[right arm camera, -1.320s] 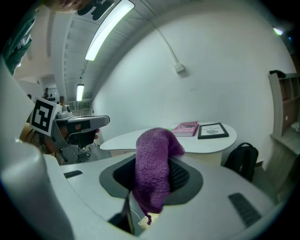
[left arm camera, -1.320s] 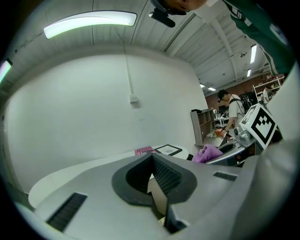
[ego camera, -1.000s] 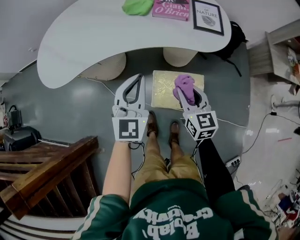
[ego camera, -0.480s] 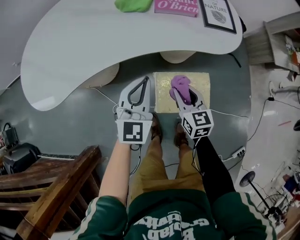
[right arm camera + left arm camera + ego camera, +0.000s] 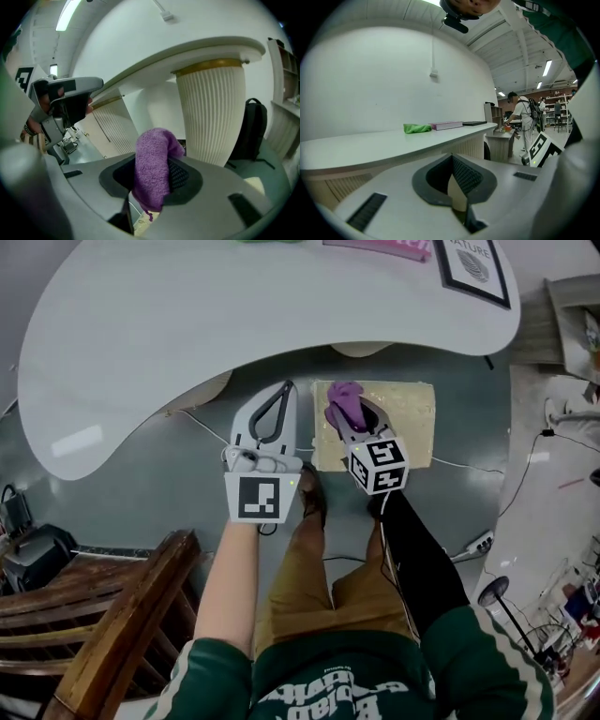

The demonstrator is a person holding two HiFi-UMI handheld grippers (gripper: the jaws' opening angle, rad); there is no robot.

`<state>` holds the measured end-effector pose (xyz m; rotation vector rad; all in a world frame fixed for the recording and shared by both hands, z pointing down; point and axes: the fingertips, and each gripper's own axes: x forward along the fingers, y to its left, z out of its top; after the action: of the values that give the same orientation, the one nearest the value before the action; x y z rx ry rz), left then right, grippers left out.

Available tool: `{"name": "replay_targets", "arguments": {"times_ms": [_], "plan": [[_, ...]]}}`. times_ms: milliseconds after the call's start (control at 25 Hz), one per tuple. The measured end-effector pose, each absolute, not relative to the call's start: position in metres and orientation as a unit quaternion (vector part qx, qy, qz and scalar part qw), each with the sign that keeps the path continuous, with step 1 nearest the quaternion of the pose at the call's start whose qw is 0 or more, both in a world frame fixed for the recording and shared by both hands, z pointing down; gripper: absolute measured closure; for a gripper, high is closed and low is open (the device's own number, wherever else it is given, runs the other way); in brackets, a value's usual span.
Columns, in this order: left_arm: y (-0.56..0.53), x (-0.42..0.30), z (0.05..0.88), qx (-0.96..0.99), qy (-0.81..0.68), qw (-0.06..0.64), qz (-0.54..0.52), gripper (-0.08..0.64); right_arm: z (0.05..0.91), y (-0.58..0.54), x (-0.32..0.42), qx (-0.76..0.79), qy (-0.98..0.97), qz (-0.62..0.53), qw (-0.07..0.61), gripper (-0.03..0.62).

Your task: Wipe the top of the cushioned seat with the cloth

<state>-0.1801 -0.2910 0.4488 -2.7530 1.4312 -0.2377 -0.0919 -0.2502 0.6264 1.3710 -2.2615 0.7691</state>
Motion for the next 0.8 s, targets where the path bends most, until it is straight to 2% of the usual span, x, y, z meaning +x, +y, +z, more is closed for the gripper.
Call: {"name": "replay_targets", "arguments": {"times_ms": [360, 560, 800], "plan": [[-0.296, -0.189, 0.465, -0.874, 0.473, 0.007, -0.109, 0.545, 0.709, -0.267, -0.113, 0.454, -0.792, 0.326, 0.246, 0.462], [-0.288, -0.201, 0.482, -0.868, 0.481, -0.004, -0.127, 0.545, 0.763, -0.271, -0.113, 0.434, -0.764, 0.363, 0.31, 0.457], [-0.289, -0.207, 0.493, -0.854, 0.505, -0.04, -0.116, 0.545, 0.769, -0.271, -0.106, 0.426, -0.766, 0.353, 0.328, 0.465]]}}
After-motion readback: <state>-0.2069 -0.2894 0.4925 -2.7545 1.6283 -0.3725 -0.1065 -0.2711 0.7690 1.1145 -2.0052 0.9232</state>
